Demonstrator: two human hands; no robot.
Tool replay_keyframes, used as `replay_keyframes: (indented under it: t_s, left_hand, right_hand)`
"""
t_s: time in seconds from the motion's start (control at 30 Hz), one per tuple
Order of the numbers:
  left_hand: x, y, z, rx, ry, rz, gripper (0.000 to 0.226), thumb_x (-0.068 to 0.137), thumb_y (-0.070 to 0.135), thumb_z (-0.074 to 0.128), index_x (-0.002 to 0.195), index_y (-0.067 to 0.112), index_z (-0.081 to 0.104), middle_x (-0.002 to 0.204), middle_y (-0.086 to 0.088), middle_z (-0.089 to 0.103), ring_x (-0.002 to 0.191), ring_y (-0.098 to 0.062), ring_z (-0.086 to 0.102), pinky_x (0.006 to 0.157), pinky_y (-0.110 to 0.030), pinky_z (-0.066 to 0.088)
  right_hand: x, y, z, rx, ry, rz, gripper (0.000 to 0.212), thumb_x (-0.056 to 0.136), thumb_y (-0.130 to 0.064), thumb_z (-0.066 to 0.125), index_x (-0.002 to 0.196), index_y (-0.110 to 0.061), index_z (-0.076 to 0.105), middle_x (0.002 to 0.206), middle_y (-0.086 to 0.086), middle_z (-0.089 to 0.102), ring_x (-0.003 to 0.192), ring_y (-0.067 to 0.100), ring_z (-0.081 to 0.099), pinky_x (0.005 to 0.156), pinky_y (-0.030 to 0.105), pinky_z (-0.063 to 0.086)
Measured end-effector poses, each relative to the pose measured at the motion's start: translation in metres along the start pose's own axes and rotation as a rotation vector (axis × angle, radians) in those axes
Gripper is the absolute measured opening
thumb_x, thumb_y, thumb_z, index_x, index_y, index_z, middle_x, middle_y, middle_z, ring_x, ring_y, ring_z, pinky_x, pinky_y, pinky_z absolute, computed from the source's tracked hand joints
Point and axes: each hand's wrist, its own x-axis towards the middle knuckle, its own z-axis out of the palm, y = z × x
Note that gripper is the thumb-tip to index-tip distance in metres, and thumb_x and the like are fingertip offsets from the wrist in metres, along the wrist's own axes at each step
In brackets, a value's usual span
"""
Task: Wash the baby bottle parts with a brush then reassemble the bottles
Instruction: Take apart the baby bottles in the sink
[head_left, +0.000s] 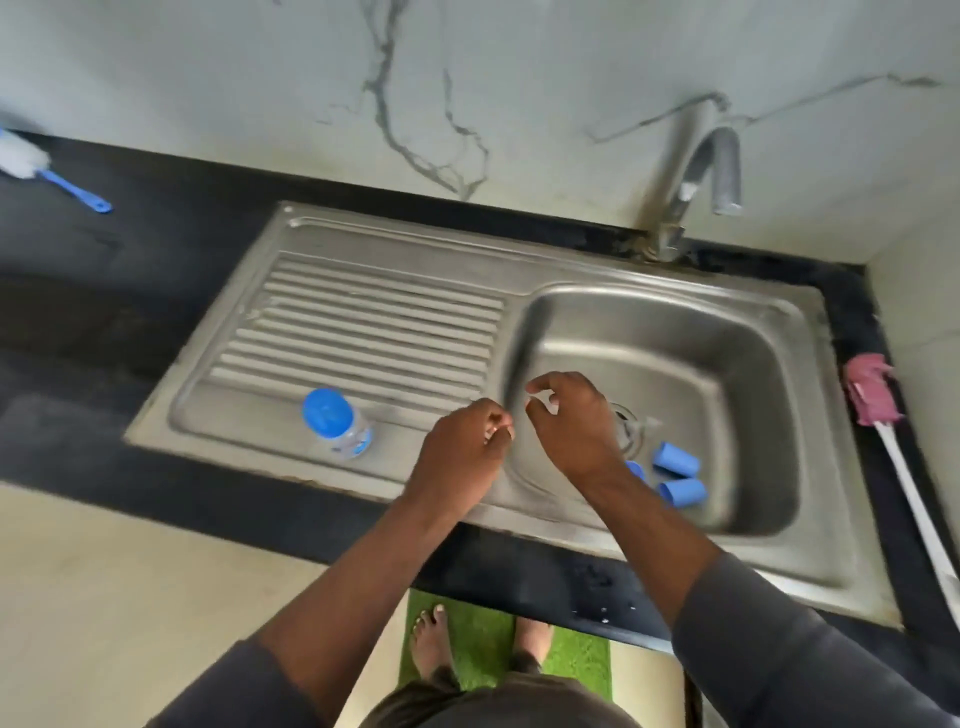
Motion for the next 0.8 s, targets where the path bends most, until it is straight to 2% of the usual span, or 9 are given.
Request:
replay_keyframes:
  t_s: [0.1,0.2,0.33,0.43,0.53,0.6,0.63,0.73,0.8]
  left_hand:
    - [-0.026,-0.027,-0.031,0.004,0.065,-0.047,0.014,0.094,0.028,0.058,0.105,0.025,0.067,0.103,0.011,0.071,0.094,-0.009,0.064,0.086,-0.03,0.048]
    - [-0.043,-0.051,-0.05,0.0,0.088,-0.093,0.013,0.095,0.028,0.058,0.105,0.024,0.066,0.104,0.01,0.071,0.094,-0.01,0.064,0.087,-0.031,0.049]
    - [-0.059,-0.08,-0.071,0.027,0.131,-0.131,0.004,0.095,0.026,0.058,0.092,0.027,0.06,0.094,0.011,0.069,0.088,-0.009,0.065,0.079,-0.029,0.05]
    - [-0.065,-0.105,-0.086,0.109,0.134,-0.21,0.014,0.095,0.035,0.054,0.084,0.026,0.055,0.085,0.012,0.067,0.084,-0.008,0.064,0.076,-0.029,0.047]
    - [-0.068,-0.131,-0.104,0.032,0.171,-0.342,0.028,0.087,0.047,0.049,0.081,0.023,0.061,0.08,0.008,0.07,0.078,-0.016,0.069,0.081,-0.04,0.055]
    - [-0.069,-0.142,-0.115,0.015,0.264,-0.376,0.022,0.088,0.046,0.058,0.09,0.024,0.061,0.09,0.008,0.068,0.086,-0.016,0.067,0.085,-0.038,0.054]
    - [-0.068,-0.144,-0.12,0.001,0.329,-0.354,0.027,0.087,0.044,0.065,0.103,0.024,0.06,0.102,0.008,0.064,0.095,-0.015,0.064,0.087,-0.035,0.052]
    - [-0.061,-0.14,-0.128,-0.123,0.384,-0.182,0.079,0.076,0.043,0.082,0.142,0.027,0.041,0.129,0.013,0.042,0.115,-0.006,0.048,0.096,-0.028,0.045]
    - [-0.049,-0.13,-0.126,-0.116,0.327,-0.075,0.085,0.071,0.05,0.082,0.143,0.031,0.041,0.133,0.017,0.045,0.12,-0.004,0.048,0.102,-0.029,0.044]
  right_hand:
    - [-0.013,-0.046,0.027,0.063,-0.077,-0.097,0.017,0.091,-0.019,0.066,0.107,-0.024,0.072,0.115,-0.008,0.064,0.099,0.01,0.062,0.088,0.024,0.047]
    - [-0.024,-0.076,0.052,0.105,-0.166,-0.162,0.021,0.091,-0.017,0.066,0.11,-0.027,0.07,0.117,-0.011,0.063,0.102,0.007,0.06,0.095,0.027,0.048]
    - [-0.038,-0.112,0.08,0.109,-0.284,-0.214,0.047,0.084,-0.011,0.069,0.127,-0.029,0.061,0.121,-0.019,0.056,0.111,0.003,0.054,0.103,0.027,0.044]
    - [-0.042,-0.134,0.097,0.117,-0.374,-0.26,0.069,0.079,-0.02,0.079,0.141,-0.03,0.049,0.132,-0.016,0.053,0.121,0.002,0.048,0.104,0.022,0.038]
    - [-0.042,-0.151,0.113,0.121,-0.394,-0.282,0.077,0.076,-0.031,0.084,0.144,-0.031,0.046,0.133,-0.011,0.055,0.118,0.003,0.048,0.098,0.02,0.035]
    - [-0.039,-0.159,0.121,0.111,-0.358,-0.288,0.064,0.078,-0.03,0.083,0.135,-0.029,0.054,0.128,-0.008,0.06,0.117,0.009,0.054,0.098,0.024,0.042]
    - [-0.038,-0.162,0.123,0.118,-0.334,-0.288,0.055,0.078,-0.029,0.082,0.128,-0.028,0.058,0.122,-0.008,0.063,0.113,0.011,0.058,0.098,0.028,0.046]
    - [-0.035,-0.166,0.119,0.187,-0.279,-0.266,0.042,0.076,-0.026,0.081,0.113,-0.029,0.063,0.107,-0.014,0.068,0.1,0.006,0.061,0.09,0.026,0.05]
    - [-0.035,-0.162,0.108,0.248,-0.258,-0.247,0.037,0.077,-0.026,0.081,0.109,-0.03,0.064,0.103,-0.018,0.069,0.095,0.001,0.062,0.084,0.017,0.049]
